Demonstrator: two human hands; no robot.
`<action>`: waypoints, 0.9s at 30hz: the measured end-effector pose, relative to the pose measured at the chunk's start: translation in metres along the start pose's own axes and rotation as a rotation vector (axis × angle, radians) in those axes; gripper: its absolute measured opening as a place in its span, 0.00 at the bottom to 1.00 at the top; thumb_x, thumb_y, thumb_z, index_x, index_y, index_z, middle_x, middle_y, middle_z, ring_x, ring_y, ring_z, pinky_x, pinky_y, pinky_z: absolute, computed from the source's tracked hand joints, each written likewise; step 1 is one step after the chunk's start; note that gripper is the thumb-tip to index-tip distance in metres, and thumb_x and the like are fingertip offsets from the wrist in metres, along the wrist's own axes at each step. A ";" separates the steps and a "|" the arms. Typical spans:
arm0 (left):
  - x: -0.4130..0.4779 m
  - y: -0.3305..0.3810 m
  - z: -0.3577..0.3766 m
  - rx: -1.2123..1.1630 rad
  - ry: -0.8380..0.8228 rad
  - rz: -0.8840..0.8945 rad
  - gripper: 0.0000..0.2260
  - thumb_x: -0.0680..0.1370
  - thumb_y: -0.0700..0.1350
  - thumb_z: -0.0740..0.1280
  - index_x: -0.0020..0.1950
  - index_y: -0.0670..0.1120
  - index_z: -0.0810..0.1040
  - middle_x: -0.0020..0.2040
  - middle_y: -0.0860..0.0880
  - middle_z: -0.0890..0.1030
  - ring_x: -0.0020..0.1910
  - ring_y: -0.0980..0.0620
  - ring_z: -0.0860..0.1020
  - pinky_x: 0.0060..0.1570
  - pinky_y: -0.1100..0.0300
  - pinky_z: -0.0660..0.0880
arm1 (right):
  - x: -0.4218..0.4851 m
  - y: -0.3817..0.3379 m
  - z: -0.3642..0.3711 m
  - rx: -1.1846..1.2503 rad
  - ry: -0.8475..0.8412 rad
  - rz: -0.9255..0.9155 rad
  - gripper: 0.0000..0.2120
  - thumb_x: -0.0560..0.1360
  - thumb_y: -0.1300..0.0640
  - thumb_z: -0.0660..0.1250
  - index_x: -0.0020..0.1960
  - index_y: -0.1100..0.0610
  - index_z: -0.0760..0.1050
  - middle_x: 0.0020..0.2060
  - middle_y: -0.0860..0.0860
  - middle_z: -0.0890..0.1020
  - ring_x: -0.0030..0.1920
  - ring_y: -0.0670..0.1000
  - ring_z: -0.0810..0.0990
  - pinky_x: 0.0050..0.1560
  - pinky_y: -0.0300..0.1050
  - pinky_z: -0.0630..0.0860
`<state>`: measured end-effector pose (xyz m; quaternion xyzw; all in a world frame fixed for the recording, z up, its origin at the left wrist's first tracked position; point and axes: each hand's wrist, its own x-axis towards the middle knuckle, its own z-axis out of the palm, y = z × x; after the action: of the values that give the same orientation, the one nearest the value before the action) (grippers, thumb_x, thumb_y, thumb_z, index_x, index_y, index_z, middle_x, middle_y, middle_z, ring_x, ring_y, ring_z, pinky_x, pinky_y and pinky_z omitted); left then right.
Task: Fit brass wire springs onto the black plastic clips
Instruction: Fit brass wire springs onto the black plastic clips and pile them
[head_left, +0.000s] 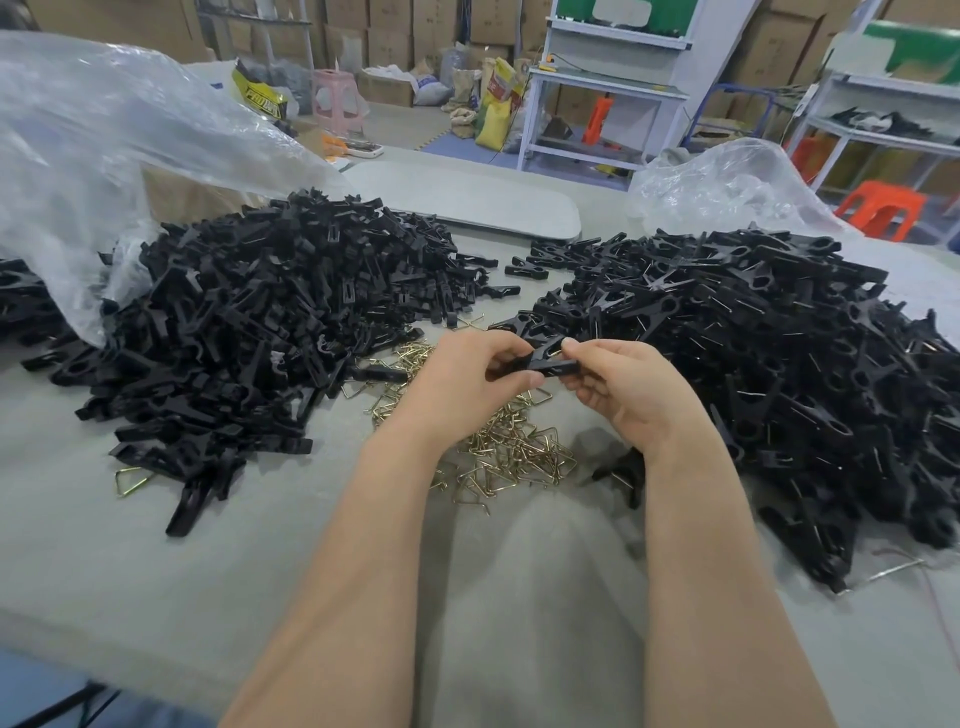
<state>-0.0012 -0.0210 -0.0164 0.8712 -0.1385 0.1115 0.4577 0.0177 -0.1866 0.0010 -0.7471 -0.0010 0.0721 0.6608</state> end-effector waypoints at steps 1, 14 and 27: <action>0.000 0.000 0.000 0.000 0.001 0.001 0.09 0.73 0.46 0.73 0.53 0.50 0.82 0.40 0.62 0.79 0.43 0.71 0.75 0.42 0.80 0.69 | 0.000 0.000 0.000 0.004 -0.025 0.004 0.11 0.78 0.58 0.65 0.38 0.57 0.79 0.29 0.49 0.79 0.33 0.45 0.75 0.35 0.33 0.73; -0.003 0.005 -0.002 0.002 -0.028 0.008 0.08 0.73 0.44 0.73 0.52 0.49 0.81 0.43 0.55 0.82 0.43 0.58 0.80 0.50 0.59 0.78 | -0.001 0.001 -0.002 0.107 -0.134 0.064 0.09 0.77 0.58 0.65 0.39 0.59 0.78 0.32 0.50 0.79 0.34 0.45 0.76 0.37 0.34 0.75; -0.004 0.019 -0.009 -0.216 0.029 0.111 0.08 0.73 0.46 0.73 0.44 0.60 0.78 0.49 0.56 0.79 0.53 0.58 0.75 0.56 0.63 0.68 | -0.001 0.006 0.014 0.512 -0.595 0.088 0.28 0.66 0.35 0.65 0.45 0.61 0.80 0.23 0.47 0.73 0.22 0.43 0.69 0.23 0.33 0.67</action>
<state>-0.0116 -0.0235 0.0015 0.8060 -0.1908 0.1336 0.5441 0.0141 -0.1739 -0.0068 -0.5040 -0.1427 0.3115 0.7929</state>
